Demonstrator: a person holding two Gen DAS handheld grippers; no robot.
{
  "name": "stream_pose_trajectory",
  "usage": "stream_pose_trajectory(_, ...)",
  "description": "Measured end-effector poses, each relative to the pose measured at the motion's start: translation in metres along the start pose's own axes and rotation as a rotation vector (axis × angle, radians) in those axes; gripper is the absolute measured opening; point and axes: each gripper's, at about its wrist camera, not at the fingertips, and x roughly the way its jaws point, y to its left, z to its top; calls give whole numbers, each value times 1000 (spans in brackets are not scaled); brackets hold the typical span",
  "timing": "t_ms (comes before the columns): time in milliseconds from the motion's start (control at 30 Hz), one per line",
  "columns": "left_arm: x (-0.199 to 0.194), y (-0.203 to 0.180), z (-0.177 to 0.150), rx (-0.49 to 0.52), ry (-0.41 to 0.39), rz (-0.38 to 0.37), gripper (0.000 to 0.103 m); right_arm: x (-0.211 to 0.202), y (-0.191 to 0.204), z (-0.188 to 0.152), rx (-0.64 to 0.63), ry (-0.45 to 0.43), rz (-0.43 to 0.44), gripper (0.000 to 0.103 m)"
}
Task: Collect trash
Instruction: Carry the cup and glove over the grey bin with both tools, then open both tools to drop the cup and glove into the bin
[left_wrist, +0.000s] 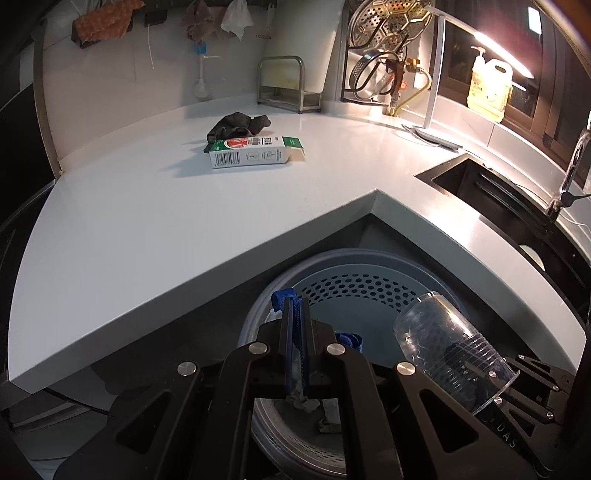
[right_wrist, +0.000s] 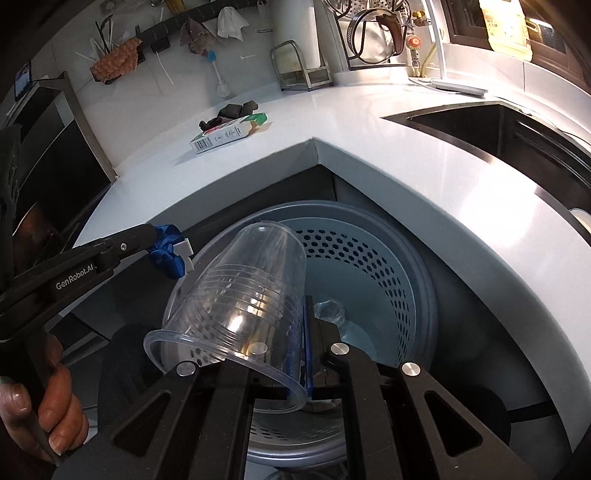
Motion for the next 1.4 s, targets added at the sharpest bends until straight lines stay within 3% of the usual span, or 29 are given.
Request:
stream_pose_trajectory(567, 23, 2, -15, -7, 82, 10, 8, 30, -3, -3, 6, 79, 3, 5)
stream_pose_trajectory(633, 23, 3, -16, -9, 86, 16, 9, 29, -5, -4, 6, 77, -5, 11)
stream_pose_trajectory(667, 23, 4, -17, -16, 89, 18, 16, 28, -6, -4, 7, 73, -11, 15)
stream_pose_trajectory(700, 23, 5, -17, -21, 91, 21, 19, 26, -7, -4, 10, 67, -15, 25)
stream_pose_trajectory(733, 23, 6, -17, -22, 92, 26, 30, 26, -9, -4, 17, 60, -16, 36)
stream_pose_trajectory(800, 22, 7, -17, -24, 86, 39, 44, 23, -11, -4, 26, 49, -17, 44)
stream_pose_trajectory(1033, 20, 11, -17, -33, 80, 46, 52, 20, -17, -3, 45, 39, -19, 49)
stream_pose_trajectory(1400, 17, 16, -15, -48, 72, 55, 55, 19, -14, 0, 43, 36, -4, 51)
